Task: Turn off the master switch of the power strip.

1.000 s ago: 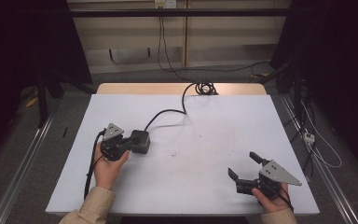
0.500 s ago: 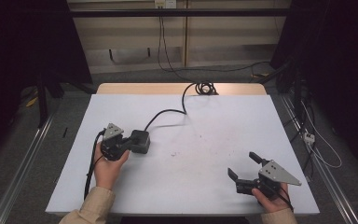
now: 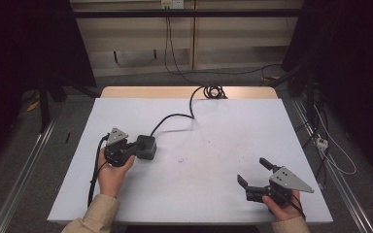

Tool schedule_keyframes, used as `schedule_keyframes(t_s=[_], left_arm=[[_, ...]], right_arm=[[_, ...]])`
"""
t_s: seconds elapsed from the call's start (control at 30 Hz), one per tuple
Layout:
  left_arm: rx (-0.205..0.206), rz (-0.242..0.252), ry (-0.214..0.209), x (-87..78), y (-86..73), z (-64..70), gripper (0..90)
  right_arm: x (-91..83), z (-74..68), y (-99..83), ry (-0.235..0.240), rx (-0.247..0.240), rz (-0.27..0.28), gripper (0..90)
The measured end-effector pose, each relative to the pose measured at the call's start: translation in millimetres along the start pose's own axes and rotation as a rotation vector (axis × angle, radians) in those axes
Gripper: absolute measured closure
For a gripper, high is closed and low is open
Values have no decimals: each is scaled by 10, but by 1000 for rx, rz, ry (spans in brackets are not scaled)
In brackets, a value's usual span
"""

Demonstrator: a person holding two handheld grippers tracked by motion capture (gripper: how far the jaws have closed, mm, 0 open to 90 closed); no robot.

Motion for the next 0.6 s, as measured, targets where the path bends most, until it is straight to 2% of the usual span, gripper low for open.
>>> schedule_keyframes(t_s=[0.17, 0.27, 0.37, 0.6], left_arm=[[-18, 2, -25, -30, 8, 18, 899], [-41, 12, -38, -51, 23, 38, 811], [-44, 16, -50, -65, 30, 50, 791], [-67, 24, -65, -86, 40, 53, 659]], right_arm=[[6, -3, -2, -1, -2, -2, 30], [9, -6, -5, 1, 0, -3, 30], [10, -7, 1, 2, -3, 0, 30], [8, -5, -6, 2, 0, -4, 30]])
Point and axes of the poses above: each handheld gripper's, and its own axes: x roughly forward along the jaws, y roughly out of its top, z roughly to its right, the point moved 8 cm from there along x, roughly forward along the jaws, and after that the axes turned 5 degrees about -y, right-handed, at the moved point
